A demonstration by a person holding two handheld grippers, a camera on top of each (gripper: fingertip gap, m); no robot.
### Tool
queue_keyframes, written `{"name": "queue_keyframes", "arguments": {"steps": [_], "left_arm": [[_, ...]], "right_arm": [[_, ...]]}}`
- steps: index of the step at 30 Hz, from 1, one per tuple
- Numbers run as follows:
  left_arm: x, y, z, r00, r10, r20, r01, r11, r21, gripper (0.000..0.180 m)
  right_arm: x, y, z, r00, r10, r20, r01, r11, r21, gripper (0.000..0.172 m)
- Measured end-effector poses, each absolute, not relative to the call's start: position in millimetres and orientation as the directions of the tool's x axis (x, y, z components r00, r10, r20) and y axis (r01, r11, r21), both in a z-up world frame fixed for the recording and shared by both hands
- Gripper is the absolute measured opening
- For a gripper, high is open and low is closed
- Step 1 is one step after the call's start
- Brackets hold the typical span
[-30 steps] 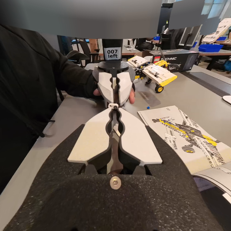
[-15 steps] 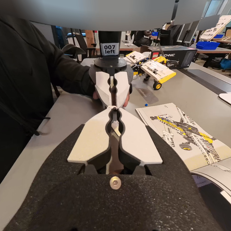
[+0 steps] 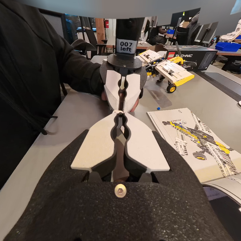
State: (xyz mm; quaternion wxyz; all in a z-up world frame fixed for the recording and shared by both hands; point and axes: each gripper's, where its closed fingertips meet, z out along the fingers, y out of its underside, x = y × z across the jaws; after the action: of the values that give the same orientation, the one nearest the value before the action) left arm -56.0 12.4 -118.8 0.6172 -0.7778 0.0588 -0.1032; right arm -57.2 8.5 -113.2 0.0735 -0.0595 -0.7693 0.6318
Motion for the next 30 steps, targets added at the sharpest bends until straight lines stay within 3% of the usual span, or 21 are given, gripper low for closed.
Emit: {"name": "queue_keyframes", "arguments": {"steps": [30], "left_arm": [[-45, 13, -123, 0.956, -0.278, 0.090, 0.018, -0.251, -0.968, 0.004]], "right_arm": [[-47, 6, -118, -0.992, 0.083, -0.095, 0.111, 0.217, -0.970, 0.005]]}}
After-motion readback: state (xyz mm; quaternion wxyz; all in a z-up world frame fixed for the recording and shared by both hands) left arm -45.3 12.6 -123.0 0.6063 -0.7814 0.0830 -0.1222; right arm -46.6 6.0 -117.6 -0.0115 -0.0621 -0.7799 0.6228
